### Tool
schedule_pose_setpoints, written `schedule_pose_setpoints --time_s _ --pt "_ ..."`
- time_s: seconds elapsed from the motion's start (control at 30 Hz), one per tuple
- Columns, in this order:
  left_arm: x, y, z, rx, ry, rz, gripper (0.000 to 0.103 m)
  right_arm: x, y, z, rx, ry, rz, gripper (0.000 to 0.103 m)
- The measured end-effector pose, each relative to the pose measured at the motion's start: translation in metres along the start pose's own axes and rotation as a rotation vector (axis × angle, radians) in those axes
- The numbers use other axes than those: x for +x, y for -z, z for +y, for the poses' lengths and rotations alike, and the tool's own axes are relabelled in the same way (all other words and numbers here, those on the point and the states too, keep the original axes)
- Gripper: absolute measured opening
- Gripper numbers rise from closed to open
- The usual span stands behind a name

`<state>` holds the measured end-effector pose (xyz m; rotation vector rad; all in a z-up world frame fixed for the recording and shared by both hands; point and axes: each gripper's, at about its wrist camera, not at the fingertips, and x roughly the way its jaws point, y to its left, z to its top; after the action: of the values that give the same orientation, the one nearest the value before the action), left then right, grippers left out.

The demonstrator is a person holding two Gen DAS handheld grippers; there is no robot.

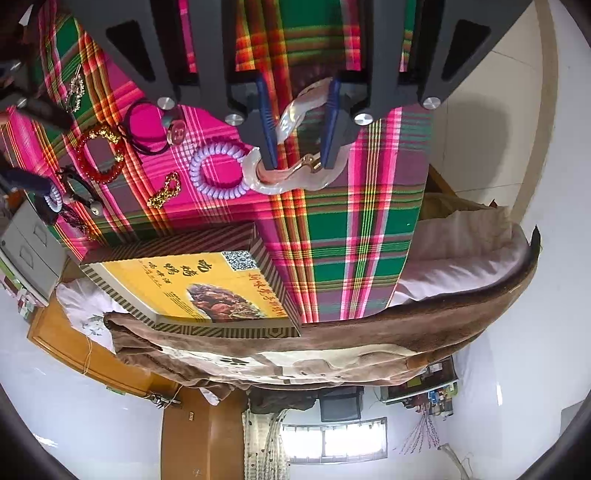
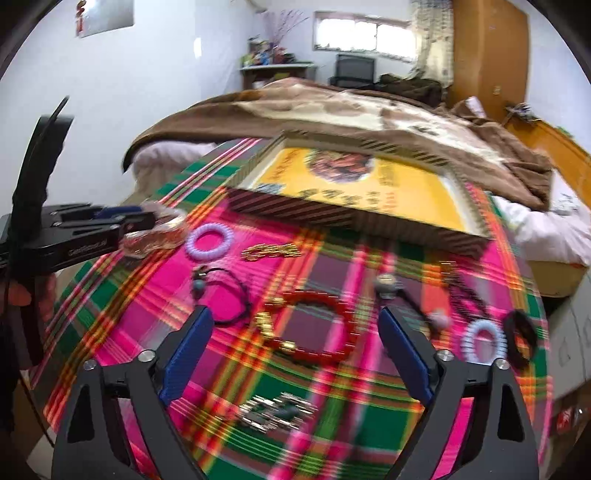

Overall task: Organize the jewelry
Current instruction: 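Grasp the clear claw hair clip with the left gripper while the right gripper moves toward the black cord bracelet, then close the right gripper on the black cord bracelet with teal bead while the left gripper lifts the clip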

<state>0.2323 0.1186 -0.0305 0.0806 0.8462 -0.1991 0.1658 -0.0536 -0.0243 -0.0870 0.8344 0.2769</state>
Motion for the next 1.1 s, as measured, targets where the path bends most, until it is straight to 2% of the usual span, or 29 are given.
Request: schedule_pose_setpoints --time_s 0.13,0.3,0.4,0.53,0.6,0.7,0.8,0.87,0.93,1.1 --pt "0.004 -0.002 -0.001 0.000 0.006 0.001 0.017 0.019 -0.004 0.019 -0.053 -0.037 0.047 0.070" --pt "0.005 -0.001 -0.002 0.014 0.000 -0.004 0.017 0.037 -0.007 0.039 -0.108 -0.090 0.094 0.067" --pt "0.007 -0.002 -0.003 0.027 0.000 -0.007 0.017 0.044 -0.008 0.047 -0.126 -0.090 0.107 0.054" --pt "0.008 -0.002 -0.002 0.028 0.010 -0.007 0.017 0.055 -0.011 0.057 -0.140 -0.106 0.129 0.053" --pt "0.008 -0.003 -0.001 0.028 0.014 -0.007 0.017 0.060 -0.013 0.061 -0.153 -0.099 0.130 0.053" --pt "0.009 -0.003 0.000 0.031 0.016 -0.006 0.017 0.067 -0.017 0.061 -0.145 -0.101 0.140 0.041" --pt "0.009 -0.003 0.000 0.034 0.015 -0.007 0.017 0.070 -0.019 0.061 -0.145 -0.087 0.139 0.039" --pt "0.009 -0.004 0.001 0.036 0.016 -0.008 0.017 0.070 -0.020 0.062 -0.146 -0.082 0.135 0.034" --pt "0.009 -0.003 0.001 0.036 0.017 -0.010 0.017 0.071 -0.020 0.061 -0.142 -0.077 0.131 0.022" --pt "0.009 -0.002 0.001 0.037 0.021 -0.011 0.016 0.072 -0.021 0.060 -0.126 -0.095 0.131 0.015"
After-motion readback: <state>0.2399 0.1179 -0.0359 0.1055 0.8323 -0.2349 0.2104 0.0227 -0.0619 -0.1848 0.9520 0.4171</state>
